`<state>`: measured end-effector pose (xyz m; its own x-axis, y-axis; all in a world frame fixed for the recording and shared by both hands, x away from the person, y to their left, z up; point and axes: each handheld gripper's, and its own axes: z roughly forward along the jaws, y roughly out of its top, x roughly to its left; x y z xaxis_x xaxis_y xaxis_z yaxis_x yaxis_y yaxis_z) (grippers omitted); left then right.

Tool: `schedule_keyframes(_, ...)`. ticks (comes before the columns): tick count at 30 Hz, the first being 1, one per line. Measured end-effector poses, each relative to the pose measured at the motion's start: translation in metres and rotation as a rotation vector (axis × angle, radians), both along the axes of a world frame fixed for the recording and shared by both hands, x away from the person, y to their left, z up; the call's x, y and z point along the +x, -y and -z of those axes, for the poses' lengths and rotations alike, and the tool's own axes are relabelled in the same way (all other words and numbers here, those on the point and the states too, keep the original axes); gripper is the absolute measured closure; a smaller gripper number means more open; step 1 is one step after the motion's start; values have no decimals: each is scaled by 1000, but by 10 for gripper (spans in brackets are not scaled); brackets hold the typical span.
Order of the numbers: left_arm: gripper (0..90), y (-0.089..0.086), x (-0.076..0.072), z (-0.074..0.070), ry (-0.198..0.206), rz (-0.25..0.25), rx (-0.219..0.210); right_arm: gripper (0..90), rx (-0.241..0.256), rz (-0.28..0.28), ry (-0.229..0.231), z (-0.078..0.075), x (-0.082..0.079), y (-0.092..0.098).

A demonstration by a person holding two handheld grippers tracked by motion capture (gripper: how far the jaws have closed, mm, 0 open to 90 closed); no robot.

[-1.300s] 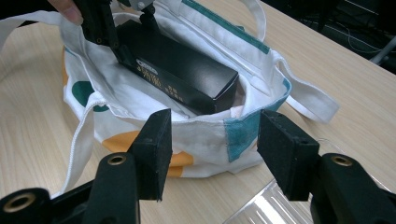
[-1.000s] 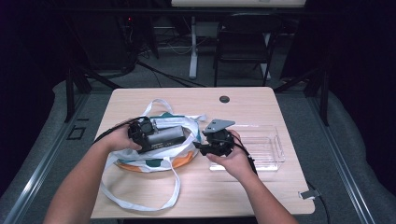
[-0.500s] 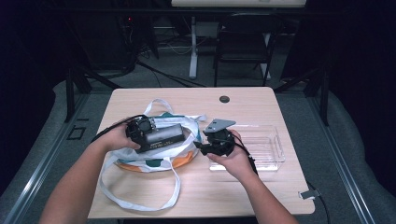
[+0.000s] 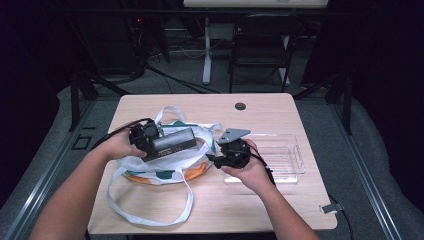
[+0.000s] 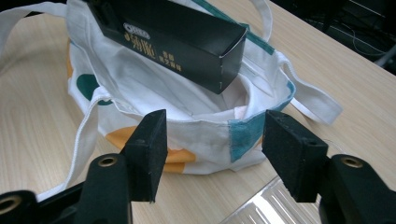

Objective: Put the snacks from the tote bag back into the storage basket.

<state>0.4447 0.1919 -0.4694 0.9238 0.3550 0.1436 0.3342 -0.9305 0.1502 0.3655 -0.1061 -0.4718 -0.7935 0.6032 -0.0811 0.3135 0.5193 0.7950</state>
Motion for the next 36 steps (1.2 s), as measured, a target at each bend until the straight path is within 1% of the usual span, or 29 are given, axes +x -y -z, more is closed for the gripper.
schedule_keyframes(1,431,0,-1,-2,-1,-1,2,386,-6,-9,3,0,-1,-1)
schedule_keyframes(2,431,-1,-2,-4,3,-4,-10,377,-13,-18,10,-1,-1,-1)
schedule_keyframes(4,431,-2,-4,-7,1,-4,-12,370,-31,-34,23,-2,-2,-2)
schedule_keyframes(5,431,-3,-5,-9,8,-3,-11,365,-30,-35,26,-3,-2,-2)
schedule_keyframes(7,431,-3,-7,-11,7,0,-11,354,-38,-45,32,-4,-3,-3)
schedule_keyframes(9,431,-2,-10,-15,7,7,-7,341,-37,-50,29,-5,-4,-4)
schedule_keyframes(10,431,-2,-10,-16,6,10,-4,339,-44,-56,27,-6,-5,-4)
schedule_keyframes(12,431,0,-13,-20,-1,21,3,329,-47,-66,28,-8,-6,-4)
schedule_keyframes(14,432,3,-14,-23,-2,29,1,323,-66,-80,35,-11,-6,-5)
schedule_keyframes(15,431,4,-15,-24,-4,36,-4,318,-83,-93,40,-13,-7,-5)
schedule_keyframes(16,431,6,-16,-26,-10,39,0,317,-100,-102,54,-17,-8,-5)
schedule_keyframes(19,432,10,-18,-29,-12,55,7,310,-131,-135,62,-26,-8,-4)
schedule_keyframes(20,431,11,-19,-30,-9,59,4,310,-150,-148,64,-30,-9,-4)
schedule_keyframes(21,431,13,-20,-32,-6,65,6,311,-158,-155,65,-32,-9,-4)
schedule_keyframes(22,431,14,-21,-33,-6,69,6,310,-175,-168,62,-35,-9,-4)
schedule_keyframes(23,431,16,-22,-34,-6,75,8,310,-178,-178,62,-37,-9,-4)
schedule_keyframes(26,431,21,-25,-36,1,94,13,308,-219,-214,59,-44,-8,-6)
schedule_keyframes(28,431,24,-27,-37,3,108,10,304,-256,-223,66,-48,-8,-7)
schedule_keyframes(29,431,26,-28,-38,8,118,10,301,-259,-226,65,-49,-8,-7)
schedule_keyframes(32,431,31,-30,-39,12,137,10,295,-293,-245,64,-54,-8,-10)
schedule_keyframes(33,431,33,-32,-39,22,139,4,294,-289,-250,64,-54,-7,-11)
schedule_keyframes(34,431,35,-32,-40,13,144,8,292,-301,-258,60,-56,-7,-12)
schedule_keyframes(35,431,36,-33,-40,19,151,7,289,-311,-263,62,-56,-6,-13)
schedule_keyframes(36,431,38,-34,-41,19,159,11,286,-310,-267,60,-56,-6,-14)
